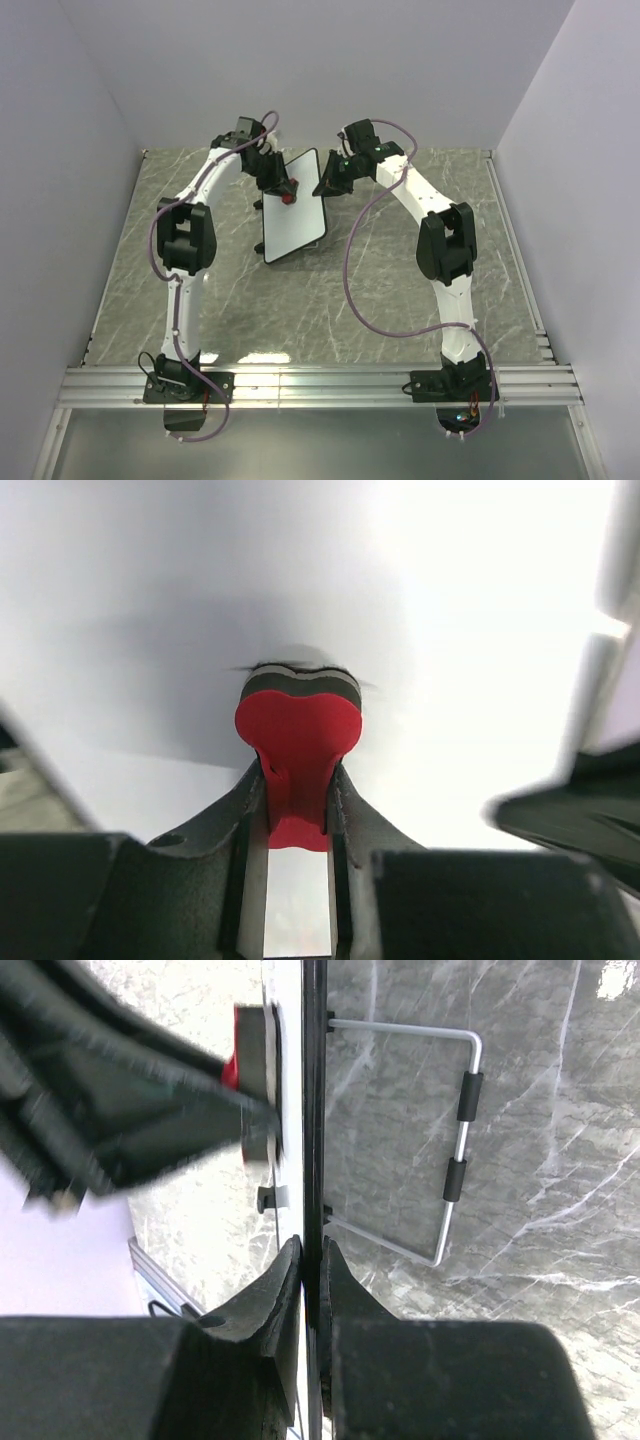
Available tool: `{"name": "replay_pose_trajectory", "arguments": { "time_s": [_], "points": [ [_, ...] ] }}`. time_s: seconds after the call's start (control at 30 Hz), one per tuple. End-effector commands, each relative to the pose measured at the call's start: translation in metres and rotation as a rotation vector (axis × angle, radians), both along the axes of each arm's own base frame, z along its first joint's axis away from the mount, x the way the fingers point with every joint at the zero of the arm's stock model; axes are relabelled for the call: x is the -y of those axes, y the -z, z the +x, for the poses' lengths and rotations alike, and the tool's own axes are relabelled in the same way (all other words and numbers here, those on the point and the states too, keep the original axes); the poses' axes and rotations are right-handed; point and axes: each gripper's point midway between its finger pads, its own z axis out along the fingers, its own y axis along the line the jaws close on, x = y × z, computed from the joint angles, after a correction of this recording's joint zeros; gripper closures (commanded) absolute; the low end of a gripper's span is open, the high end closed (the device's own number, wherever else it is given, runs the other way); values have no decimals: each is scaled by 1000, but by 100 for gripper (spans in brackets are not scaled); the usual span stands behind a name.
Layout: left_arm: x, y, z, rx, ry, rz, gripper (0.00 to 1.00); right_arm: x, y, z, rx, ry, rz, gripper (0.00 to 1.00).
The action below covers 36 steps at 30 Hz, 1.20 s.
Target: Erase the whiteboard
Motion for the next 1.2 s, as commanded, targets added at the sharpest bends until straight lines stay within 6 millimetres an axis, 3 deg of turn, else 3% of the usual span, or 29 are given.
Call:
{"name": "replay_pose_trajectory", "arguments": {
  "time_s": [0.0,0.23,0.33,0.5,0.53,0.67,0.83,1.0,1.17],
  "points": [
    [-31,152,-68,-352,31,289,100,-24,7,-47,-16,-143,-77,100],
    [-55,158,-53,-350,-17,305,100,-25,-3,-55,7,-166,-91,100],
    [-32,140,-42,-310,17,184,100,-28,-3,-59,15,-182,-100,100],
    [38,74,-21,-125,145,-22,100,-34,-1,-65,12,-203,-107,100],
    [54,60,-21,-94,174,-56,100,-35,-1,-66,9,-207,-107,100],
    [83,37,-28,-41,255,-129,100,-38,3,-73,0,-228,-109,100],
    [100,34,-41,-41,304,-148,100,-42,12,-81,-18,-250,-119,100],
    [103,39,-53,-79,315,-153,100,-44,11,-81,-20,-254,-114,100],
    [85,66,-45,-95,252,-32,100,-45,12,-82,-21,-259,-111,100]
  ]
}}
